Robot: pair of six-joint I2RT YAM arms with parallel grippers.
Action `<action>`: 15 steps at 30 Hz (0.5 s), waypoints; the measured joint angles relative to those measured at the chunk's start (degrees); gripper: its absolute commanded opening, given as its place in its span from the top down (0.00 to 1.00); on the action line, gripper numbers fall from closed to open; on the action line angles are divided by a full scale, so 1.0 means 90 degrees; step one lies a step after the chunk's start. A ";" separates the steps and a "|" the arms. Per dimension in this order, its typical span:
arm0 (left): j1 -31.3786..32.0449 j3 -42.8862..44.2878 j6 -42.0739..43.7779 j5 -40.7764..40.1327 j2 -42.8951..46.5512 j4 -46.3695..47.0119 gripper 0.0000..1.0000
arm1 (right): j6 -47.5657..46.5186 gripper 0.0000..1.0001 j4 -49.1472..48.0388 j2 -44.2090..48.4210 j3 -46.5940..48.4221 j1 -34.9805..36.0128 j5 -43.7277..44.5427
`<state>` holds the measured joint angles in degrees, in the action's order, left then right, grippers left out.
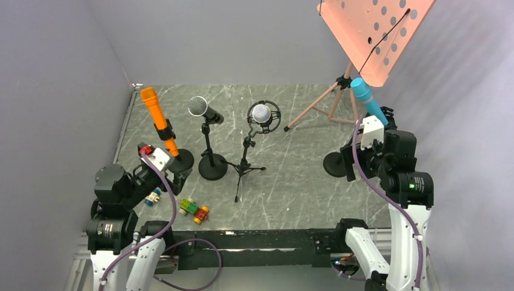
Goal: Remove the microphone from the stand
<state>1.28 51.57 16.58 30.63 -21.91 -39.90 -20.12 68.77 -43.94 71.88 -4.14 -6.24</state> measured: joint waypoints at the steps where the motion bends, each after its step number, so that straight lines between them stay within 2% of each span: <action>1: -0.0002 -0.0070 0.0073 0.0194 -0.0015 -0.0080 0.08 | -0.0007 0.00 0.0044 -0.0017 -0.0051 0.0000 -0.0063; 4: -0.0002 -0.0223 0.0359 0.0758 -0.0044 -0.0379 0.10 | -0.0138 0.00 0.0087 -0.0022 -0.0092 0.0000 -0.0469; 10: -0.0002 -0.0277 0.1056 0.1999 -0.0112 -0.1044 0.16 | -0.1105 0.00 0.0500 -0.0148 0.0017 0.0000 -0.2157; 15: 0.0046 -0.0175 0.1836 0.2569 -0.0476 -0.1751 0.16 | -0.1413 0.00 0.0617 -0.1071 0.0687 0.0192 -0.3169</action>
<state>1.69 50.00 33.10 53.76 -26.20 -55.66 -32.84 74.32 -53.58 78.06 -2.42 -34.76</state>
